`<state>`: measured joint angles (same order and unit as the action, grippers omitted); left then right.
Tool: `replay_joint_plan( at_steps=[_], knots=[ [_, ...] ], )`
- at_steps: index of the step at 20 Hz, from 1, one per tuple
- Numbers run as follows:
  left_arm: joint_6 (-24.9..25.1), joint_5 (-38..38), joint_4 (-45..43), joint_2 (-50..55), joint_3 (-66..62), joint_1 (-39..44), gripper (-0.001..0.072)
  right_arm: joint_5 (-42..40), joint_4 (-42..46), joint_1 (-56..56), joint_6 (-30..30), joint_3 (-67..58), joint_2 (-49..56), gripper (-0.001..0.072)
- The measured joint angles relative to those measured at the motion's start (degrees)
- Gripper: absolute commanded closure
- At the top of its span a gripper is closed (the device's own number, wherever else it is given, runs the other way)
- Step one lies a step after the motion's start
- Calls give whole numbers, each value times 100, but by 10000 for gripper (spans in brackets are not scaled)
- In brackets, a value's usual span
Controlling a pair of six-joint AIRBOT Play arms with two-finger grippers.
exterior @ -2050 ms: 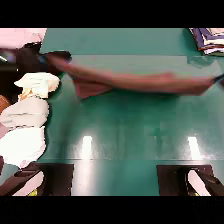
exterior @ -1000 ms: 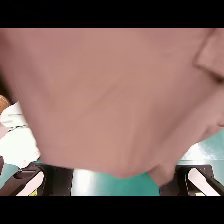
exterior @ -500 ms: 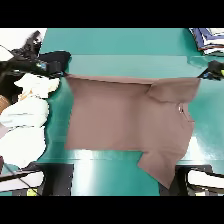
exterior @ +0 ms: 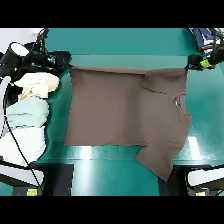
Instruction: Fold the shirts.
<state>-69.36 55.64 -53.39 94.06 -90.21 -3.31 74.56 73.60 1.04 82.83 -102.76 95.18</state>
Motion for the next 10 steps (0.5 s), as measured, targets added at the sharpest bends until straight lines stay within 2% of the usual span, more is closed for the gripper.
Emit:
replay_joint_plan(
  at_steps=[4,10],
  knots=[
    [15,481,-332,50,297,-2,675,203,573,-234,17,837,-367,699],
    [17,940,-516,66,1038,-2,671,-398,793,-435,175,2927,-1390,697]
  ],
)
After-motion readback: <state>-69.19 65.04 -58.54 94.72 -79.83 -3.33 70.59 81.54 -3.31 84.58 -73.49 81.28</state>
